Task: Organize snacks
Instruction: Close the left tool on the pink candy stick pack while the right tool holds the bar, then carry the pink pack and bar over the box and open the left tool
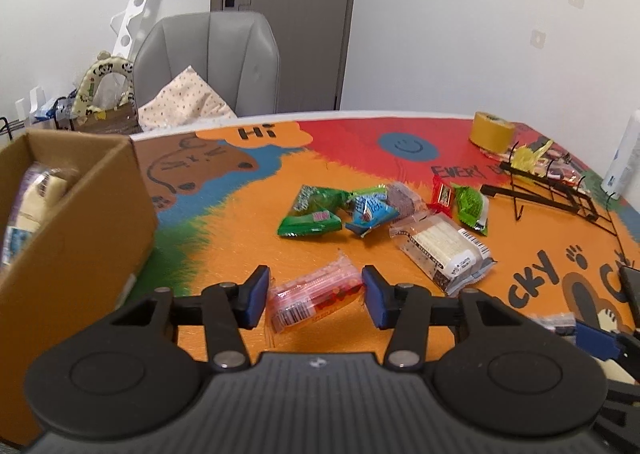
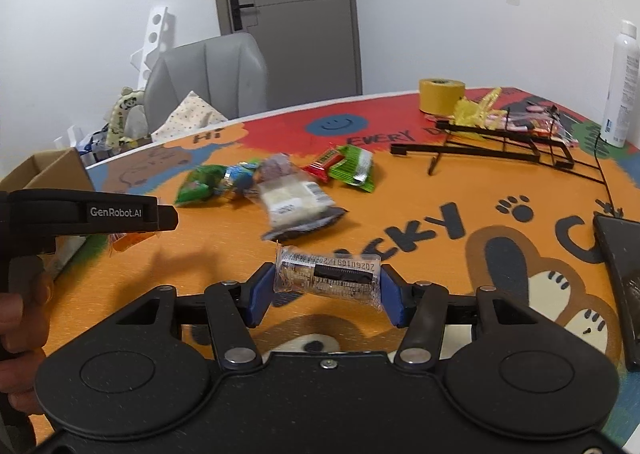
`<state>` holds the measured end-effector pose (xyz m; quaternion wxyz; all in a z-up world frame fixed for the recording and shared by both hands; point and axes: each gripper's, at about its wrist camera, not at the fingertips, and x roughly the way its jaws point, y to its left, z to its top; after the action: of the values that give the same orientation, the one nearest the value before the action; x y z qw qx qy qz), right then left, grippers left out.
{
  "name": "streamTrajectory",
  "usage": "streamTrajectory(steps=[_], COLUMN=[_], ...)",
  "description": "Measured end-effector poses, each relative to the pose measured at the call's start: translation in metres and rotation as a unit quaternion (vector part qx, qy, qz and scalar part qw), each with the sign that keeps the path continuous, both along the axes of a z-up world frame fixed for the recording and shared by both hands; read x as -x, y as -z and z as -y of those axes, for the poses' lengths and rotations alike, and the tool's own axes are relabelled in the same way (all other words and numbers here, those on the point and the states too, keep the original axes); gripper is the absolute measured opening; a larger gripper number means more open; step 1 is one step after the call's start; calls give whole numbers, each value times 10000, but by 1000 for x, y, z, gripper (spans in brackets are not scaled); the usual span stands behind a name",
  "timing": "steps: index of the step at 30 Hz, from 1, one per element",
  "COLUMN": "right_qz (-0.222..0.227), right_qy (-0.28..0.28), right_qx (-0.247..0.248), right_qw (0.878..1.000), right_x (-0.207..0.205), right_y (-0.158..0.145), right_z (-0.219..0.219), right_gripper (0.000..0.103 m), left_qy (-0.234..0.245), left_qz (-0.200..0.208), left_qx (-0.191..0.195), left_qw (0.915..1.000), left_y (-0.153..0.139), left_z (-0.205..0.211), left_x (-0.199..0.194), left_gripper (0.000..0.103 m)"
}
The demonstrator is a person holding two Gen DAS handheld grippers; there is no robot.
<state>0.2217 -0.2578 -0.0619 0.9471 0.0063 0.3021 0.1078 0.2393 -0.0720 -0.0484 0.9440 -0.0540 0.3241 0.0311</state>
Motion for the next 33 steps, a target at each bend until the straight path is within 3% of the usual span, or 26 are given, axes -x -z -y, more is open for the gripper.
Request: streamTrajectory(steps=[10,33], right_qz=[126,587], right_qy=[-105,-663], right_qx=[-67,-230], right_qw=[9998,9958], right_x=[8,21], right_y=[-21,-76], right_z=[-19,-84], right_gripper=[53,53], left_qy=[45,-378], left_qz=[304,977], left_qx=[-35,-67], left_qw=[9995,9945], left_y=[-31,-87], left_z=[-19,-98], left_x=[32,91], left_gripper=[49,49])
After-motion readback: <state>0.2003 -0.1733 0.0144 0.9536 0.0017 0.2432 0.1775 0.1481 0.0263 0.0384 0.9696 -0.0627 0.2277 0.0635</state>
